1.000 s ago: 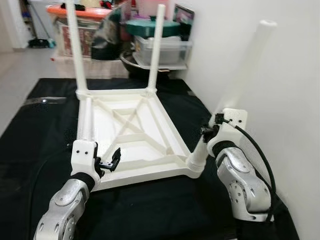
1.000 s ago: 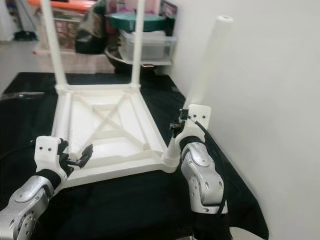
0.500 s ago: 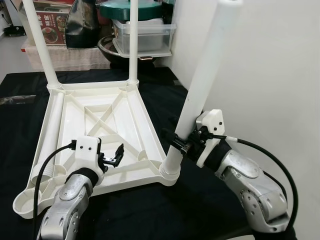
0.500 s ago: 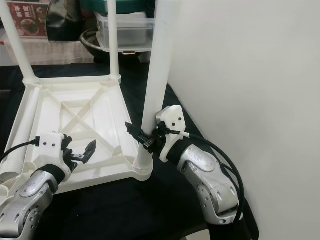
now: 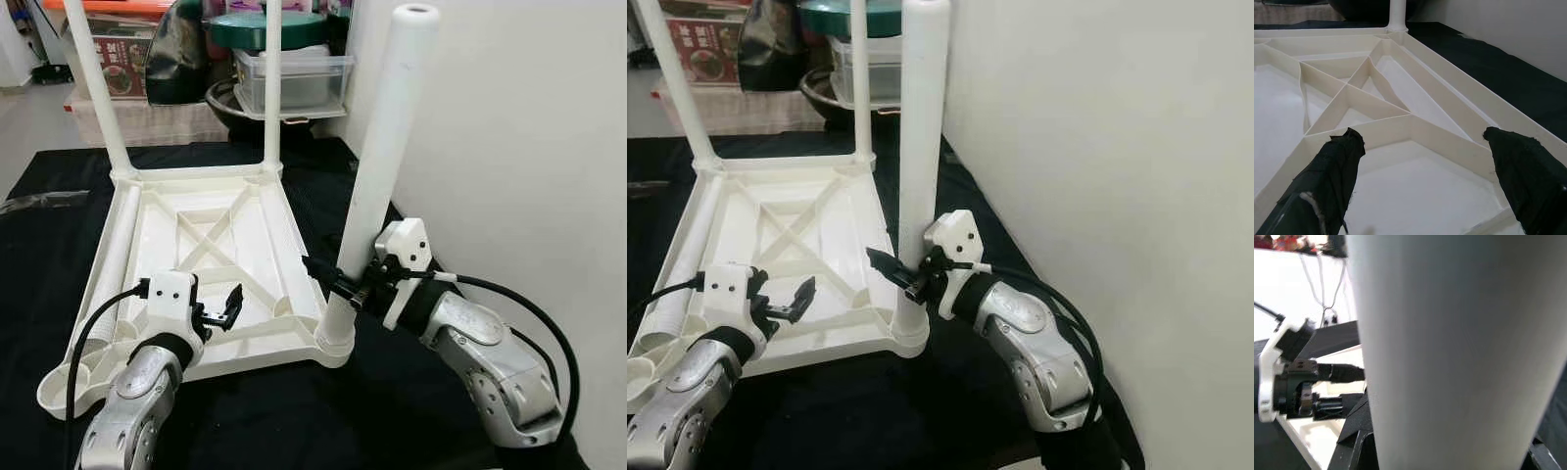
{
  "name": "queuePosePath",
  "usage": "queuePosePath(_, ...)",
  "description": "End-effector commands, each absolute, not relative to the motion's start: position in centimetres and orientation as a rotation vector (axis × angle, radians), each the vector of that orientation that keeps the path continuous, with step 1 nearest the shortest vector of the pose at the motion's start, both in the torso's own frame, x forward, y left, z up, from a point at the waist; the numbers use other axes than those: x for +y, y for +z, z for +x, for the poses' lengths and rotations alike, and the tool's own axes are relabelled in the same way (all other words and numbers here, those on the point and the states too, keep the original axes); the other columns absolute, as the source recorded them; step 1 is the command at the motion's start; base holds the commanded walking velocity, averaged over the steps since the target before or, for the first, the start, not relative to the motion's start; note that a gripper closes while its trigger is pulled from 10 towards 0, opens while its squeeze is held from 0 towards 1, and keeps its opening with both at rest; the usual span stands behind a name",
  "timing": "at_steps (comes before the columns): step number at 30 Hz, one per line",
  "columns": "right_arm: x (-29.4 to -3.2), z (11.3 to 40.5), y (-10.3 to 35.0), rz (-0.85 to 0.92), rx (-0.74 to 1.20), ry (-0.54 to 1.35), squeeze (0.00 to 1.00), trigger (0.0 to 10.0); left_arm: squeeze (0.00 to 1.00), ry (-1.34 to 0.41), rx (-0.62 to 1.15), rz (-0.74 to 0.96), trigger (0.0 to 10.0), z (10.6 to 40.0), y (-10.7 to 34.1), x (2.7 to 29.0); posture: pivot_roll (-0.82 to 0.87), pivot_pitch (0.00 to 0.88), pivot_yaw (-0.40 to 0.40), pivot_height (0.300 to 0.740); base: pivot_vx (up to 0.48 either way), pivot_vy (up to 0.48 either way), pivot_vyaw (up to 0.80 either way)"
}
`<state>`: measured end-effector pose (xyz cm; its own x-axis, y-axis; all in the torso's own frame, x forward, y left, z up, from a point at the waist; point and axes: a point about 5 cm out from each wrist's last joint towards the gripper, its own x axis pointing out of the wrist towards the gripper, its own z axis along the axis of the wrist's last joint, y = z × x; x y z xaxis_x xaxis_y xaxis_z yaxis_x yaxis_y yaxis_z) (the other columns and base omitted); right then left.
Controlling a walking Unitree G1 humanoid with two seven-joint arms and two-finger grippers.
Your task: Building children table
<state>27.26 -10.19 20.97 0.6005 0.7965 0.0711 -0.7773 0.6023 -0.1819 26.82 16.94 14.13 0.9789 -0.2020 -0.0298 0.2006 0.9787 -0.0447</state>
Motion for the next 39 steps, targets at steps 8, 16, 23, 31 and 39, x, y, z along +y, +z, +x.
queuePosePath(8, -8.7, 25.4, 18.4, -0.572, -0.214, 1.023, 0.0, 0.0, 0.0, -0.2, 0.041, -0.019, 10.0, 27.1, 13.9, 17.1, 0.04, 0.0, -0.095, 0.74, 0.0, 0.0, 0.0)
queuePosePath(16, -9.1, 26.1, 18.7, -0.496, -0.192, 0.974, 0.0, 0.0, 0.0, -0.201, 0.041, -0.024, 10.0, 27.1, 13.9, 17.0, 0.04, 0.0, -0.093, 0.74, 0.0, 0.0, 0.0)
queuePosePath(23, -11.4, 29.2, 22.4, -0.13, -0.195, 0.854, 0.0, 0.0, 0.0, -0.205, 0.039, -0.03, 10.0, 27.2, 14.0, 17.0, 0.04, 0.0, -0.093, 0.74, 0.0, 0.0, 0.0)
queuePosePath(31, -13.3, 31.4, 23.9, -0.063, -0.226, 0.779, 0.0, 0.0, 0.0, -0.206, 0.035, -0.032, 10.0, 27.2, 14.0, 16.9, 0.05, 0.0, -0.102, 0.74, 0.0, 0.0, 0.0)
queuePosePath(39, -14.2, 32.1, 25.7, 0.042, -0.23, 0.789, 0.0, 0.0, 0.0, -0.21, 0.034, -0.031, 10.0, 27.2, 14.0, 16.9, 0.05, 0.0, -0.098, 0.74, 0.0, 0.0, 0.0)
